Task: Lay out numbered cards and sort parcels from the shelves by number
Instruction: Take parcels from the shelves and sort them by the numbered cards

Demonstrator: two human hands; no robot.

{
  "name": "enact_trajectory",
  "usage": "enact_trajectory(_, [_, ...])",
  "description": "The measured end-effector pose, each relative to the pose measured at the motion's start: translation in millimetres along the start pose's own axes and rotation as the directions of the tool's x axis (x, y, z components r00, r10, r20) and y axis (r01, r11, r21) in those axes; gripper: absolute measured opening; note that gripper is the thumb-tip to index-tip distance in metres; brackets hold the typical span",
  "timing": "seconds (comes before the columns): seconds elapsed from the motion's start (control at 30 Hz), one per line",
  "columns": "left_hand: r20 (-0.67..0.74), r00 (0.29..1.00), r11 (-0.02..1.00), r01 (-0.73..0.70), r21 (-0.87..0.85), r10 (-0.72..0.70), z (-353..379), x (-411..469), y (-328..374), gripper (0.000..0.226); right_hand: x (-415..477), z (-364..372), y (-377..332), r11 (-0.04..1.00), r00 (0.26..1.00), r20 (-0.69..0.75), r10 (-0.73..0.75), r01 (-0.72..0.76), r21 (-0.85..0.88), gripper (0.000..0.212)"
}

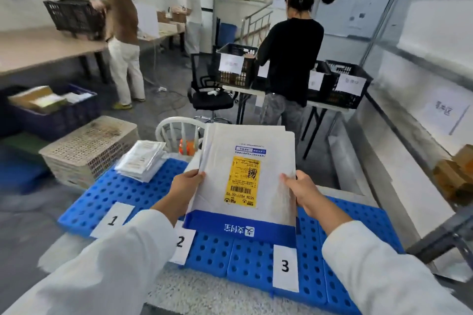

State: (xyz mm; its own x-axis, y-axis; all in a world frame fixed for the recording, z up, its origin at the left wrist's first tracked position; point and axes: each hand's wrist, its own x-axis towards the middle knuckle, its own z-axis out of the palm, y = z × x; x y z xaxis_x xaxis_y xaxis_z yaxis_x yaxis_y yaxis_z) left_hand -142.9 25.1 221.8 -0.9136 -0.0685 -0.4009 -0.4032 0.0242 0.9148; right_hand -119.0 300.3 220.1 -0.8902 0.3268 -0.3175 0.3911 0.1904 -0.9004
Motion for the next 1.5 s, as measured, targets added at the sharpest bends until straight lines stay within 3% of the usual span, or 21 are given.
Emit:
enact_trajectory(0.27, [-0.101, 0.994, 0.999, 0.051, -0.006, -0.051, -36.4, 68.2, 13.9, 0.027, 70.3, 76.0, -4.9, 0.999, 0.998, 0.063, 0.025, -0.026, 0.024, 0.037])
enact_trajectory(0.63, [-0.115, 0.988, 0.993, 0.105, 0.051, -0.099, -53.0, 177.5, 23.2, 0.031, 165.8, 142.8, -0.2, 0.996, 0.994, 0.059, 0.089, -0.087, -0.026, 0.045])
enact_trajectory(0.9, [-0.065, 0.991, 0.989, 0.122, 0.087, -0.117, -55.2, 230.9, 7.7, 0.033, 192.7, 163.9, 8.3, 0.983, 0.988, 0.003, 0.156, -0.155, -0.098, 0.045])
enact_trajectory(1.27, [0.062, 0.965, 0.957, 0.243, 0.158, -0.255, -62.1, 296.3, -54.5, 0.030, 206.9, 192.8, 43.0, 0.949, 0.950, -0.099, 0.297, -0.305, -0.083, 0.056])
enact_trajectory(1.5, [0.083, 0.956, 0.941, 0.257, 0.222, -0.281, -66.5, 322.9, -79.9, 0.033, 211.3, 205.8, 56.2, 0.941, 0.940, -0.171, 0.295, -0.316, -0.117, 0.052])
